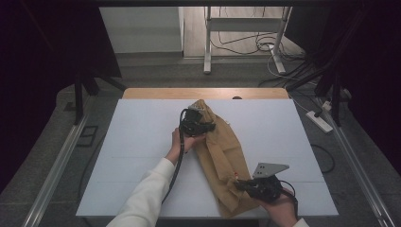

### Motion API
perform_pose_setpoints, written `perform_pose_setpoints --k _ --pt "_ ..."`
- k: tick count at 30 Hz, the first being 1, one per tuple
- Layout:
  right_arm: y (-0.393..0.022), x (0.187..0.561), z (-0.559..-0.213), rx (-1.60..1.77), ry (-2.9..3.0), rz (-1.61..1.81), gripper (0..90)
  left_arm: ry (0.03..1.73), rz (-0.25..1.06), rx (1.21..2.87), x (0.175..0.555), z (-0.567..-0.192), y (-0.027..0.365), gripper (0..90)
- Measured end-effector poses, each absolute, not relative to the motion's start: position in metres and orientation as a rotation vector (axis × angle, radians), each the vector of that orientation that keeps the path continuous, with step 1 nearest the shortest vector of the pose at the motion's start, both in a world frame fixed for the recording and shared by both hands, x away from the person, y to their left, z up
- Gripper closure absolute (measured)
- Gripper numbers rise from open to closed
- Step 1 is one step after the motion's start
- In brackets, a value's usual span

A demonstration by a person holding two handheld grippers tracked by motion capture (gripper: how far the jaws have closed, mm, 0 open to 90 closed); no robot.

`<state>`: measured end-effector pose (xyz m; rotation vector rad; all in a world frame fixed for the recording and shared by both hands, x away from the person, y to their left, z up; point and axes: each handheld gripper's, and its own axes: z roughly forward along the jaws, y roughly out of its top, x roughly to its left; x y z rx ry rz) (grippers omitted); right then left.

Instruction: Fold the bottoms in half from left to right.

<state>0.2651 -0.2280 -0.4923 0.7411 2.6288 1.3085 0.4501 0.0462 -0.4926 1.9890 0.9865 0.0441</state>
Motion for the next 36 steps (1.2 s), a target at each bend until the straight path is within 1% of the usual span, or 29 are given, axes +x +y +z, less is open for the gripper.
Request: perform_pose_setpoints --k 36 --pt "-0.240 0.263 -0.496 0.782 2.633 1.283 86.1 0.998 0.018 2.005 0.455 -0.503 0.025 79.3"
